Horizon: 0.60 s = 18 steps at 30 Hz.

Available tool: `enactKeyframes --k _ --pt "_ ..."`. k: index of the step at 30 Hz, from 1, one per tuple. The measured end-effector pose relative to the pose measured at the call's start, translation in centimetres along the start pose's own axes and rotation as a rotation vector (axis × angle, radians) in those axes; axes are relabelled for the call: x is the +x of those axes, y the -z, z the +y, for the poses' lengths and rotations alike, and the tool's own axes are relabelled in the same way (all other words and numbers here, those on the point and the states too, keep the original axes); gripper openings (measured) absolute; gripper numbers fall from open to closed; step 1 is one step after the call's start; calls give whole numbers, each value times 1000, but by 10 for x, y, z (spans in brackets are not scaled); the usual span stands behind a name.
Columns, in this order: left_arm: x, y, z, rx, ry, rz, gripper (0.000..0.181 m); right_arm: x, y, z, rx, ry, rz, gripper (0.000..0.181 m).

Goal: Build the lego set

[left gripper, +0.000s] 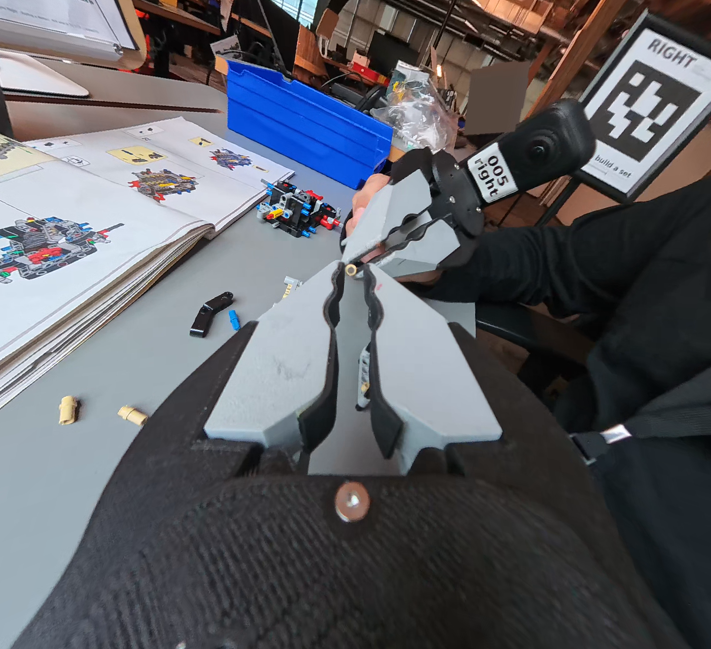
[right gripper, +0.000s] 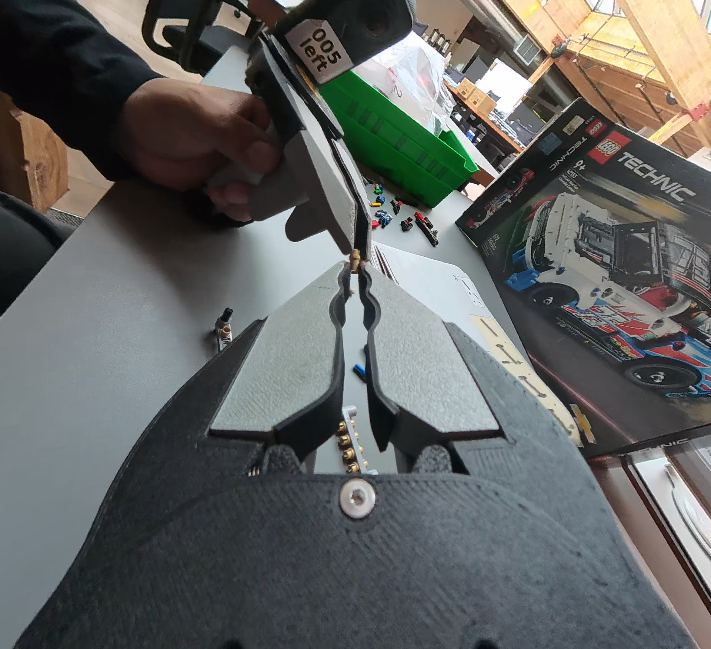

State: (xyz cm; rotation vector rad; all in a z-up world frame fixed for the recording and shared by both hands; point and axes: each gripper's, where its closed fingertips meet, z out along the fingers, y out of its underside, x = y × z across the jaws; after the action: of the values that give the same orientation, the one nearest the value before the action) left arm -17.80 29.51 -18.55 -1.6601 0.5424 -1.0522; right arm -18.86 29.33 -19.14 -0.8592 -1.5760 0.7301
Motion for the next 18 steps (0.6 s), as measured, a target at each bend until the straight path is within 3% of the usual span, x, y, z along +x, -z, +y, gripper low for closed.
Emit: enactKeyframes --k 18 --pt "-3 -6 1 -25 11 24 4 4 1 3 -21 7 24 1"
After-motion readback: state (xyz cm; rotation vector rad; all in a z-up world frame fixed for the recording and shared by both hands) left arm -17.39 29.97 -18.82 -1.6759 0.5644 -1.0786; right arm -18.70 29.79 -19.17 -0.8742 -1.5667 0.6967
